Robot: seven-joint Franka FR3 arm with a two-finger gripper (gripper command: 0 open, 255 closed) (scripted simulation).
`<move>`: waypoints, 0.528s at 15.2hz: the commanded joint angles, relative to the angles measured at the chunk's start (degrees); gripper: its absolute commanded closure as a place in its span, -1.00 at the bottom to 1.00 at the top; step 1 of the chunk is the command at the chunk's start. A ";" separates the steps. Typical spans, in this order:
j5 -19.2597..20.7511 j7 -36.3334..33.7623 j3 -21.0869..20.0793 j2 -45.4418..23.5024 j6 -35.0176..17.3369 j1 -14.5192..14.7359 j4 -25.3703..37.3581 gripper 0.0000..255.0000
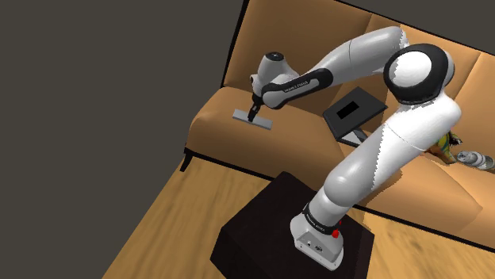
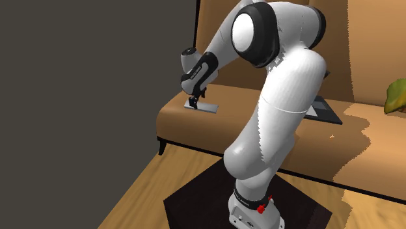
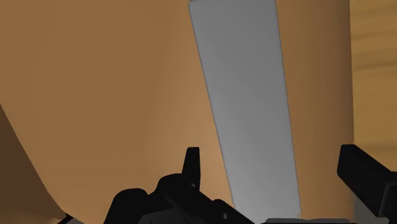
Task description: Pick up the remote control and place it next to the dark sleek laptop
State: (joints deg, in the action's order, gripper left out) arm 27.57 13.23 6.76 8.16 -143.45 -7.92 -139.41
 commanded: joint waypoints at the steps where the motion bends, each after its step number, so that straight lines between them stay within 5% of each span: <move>1: 0.97 -0.47 0.17 -1.82 -1.78 -0.31 0.33 -1.00; 8: 2.76 -1.72 0.84 -5.93 -5.86 -1.13 0.52 -1.00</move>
State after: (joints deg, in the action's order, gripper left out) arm 30.21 11.59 7.56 2.39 -149.08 -9.01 -138.86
